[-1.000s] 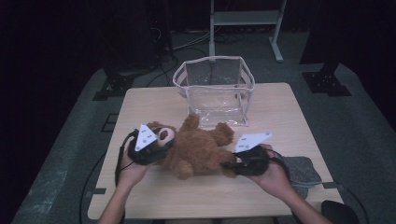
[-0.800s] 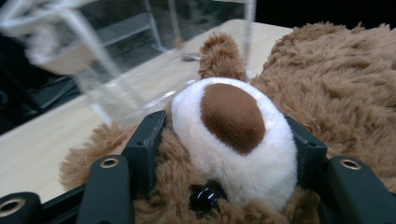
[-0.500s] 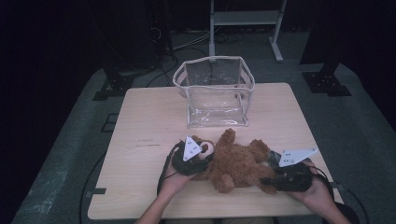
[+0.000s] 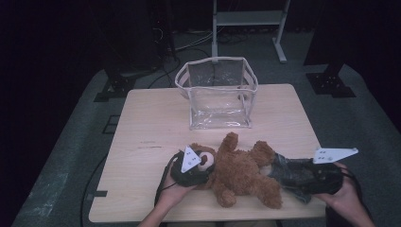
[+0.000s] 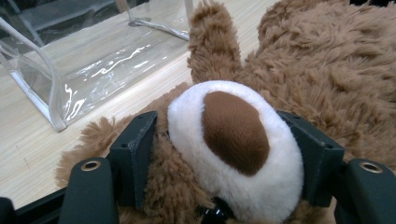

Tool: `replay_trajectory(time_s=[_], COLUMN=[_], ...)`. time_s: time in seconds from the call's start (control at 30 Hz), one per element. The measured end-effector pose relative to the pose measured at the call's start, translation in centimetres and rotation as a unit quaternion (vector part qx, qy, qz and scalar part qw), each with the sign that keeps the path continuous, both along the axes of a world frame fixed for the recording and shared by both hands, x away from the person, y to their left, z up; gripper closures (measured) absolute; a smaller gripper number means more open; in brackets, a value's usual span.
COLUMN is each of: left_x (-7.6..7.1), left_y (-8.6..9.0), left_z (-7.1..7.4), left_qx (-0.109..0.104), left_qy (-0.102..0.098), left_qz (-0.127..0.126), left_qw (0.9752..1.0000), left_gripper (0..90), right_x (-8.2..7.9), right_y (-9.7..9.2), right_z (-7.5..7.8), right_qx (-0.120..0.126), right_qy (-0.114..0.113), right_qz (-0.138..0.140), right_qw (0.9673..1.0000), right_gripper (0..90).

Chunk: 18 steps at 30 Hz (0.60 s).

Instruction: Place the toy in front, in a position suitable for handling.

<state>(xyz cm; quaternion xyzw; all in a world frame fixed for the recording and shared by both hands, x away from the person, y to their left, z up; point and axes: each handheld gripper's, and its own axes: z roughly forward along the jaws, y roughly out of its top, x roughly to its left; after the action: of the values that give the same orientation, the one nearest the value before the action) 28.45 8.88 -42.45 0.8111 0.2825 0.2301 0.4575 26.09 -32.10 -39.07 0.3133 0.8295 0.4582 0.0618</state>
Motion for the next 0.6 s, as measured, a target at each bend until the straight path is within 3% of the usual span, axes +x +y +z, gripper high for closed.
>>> replay_trajectory(time_s=[0.03,0.07,0.13,0.27,0.4,0.5,0.57,0.6], left_x=[-0.2,-0.2,-0.4,-0.6,-0.7,-0.8,-0.8,-0.8], left_y=[0.1,0.1,0.2,0.3,0.4,0.6,0.9,0.9], left_z=[0.0,0.0,0.0,0.1,0.1,0.2,0.4,0.4], left_qx=[0.003,0.003,0.004,0.007,0.008,0.010,0.009,0.009], left_qy=[-0.001,-0.001,-0.002,-0.001,0.000,0.001,0.000,0.000], left_qz=[-0.003,-0.003,-0.004,-0.007,-0.007,-0.015,-0.022,-0.022], left_qw=[1.0000,1.0000,1.0000,1.0000,0.9999,0.9998,0.9997,0.9997], left_gripper=[31.2,30.9,30.4,28.7,27.7,26.4,25.0,23.8], right_x=[0.9,0.9,2.5,4.1,4.9,5.6,5.7,5.7], right_y=[-1.6,-1.6,-2.9,-2.6,-1.6,0.0,0.6,0.6], right_z=[-0.4,-0.4,-1.9,-4.0,-4.9,-6.0,-6.8,-6.8], right_qx=[-0.018,-0.018,-0.033,-0.071,-0.095,-0.172,-0.196,-0.196], right_qy=[-0.001,-0.001,0.016,0.031,0.036,0.029,0.044,0.044], right_qz=[-0.034,-0.034,-0.064,-0.066,-0.058,-0.050,-0.050,-0.050], right_qw=[0.9992,0.9992,0.9972,0.9949,0.9932,0.9834,0.9784,0.9784], right_gripper=[32.6,32.6,32.6,32.5,32.6,41.8,52.7,52.7])
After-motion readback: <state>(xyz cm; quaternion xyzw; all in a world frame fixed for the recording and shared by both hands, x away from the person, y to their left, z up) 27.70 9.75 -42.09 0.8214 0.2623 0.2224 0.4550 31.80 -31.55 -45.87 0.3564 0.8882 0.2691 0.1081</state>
